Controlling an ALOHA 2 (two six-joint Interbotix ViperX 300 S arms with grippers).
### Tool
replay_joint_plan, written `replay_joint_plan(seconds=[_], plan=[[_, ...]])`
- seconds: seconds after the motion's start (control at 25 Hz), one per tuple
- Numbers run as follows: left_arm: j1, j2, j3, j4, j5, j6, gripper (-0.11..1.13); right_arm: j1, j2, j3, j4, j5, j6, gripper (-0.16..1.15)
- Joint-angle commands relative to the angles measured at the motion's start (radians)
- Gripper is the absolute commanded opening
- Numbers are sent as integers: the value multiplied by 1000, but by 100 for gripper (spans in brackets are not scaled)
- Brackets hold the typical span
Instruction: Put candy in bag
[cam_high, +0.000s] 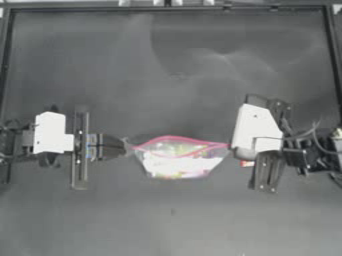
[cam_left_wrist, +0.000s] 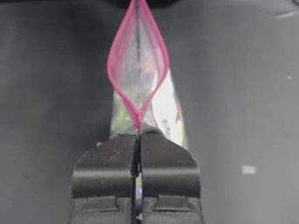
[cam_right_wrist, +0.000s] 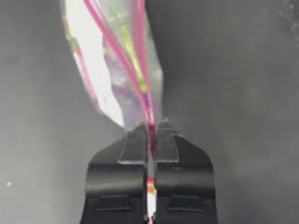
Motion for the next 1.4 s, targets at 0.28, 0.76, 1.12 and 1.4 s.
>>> replay_joint_plan(seconds=[0.28, 0.76, 1.12, 1.4], plan=[[51, -35, -11, 3, 26, 28, 9, -52, -25, -15, -3, -63, -35, 3], [72, -25, -11, 3, 43, 35, 9, -77, 12, 43, 11, -176, -32, 3], [58, 28, -11, 3, 29, 26, 9, -81, 29, 66, 8, -233, -20, 3], [43, 60, -12, 0, -6, 25, 9, -94, 57, 60, 2, -272, -23, 3]])
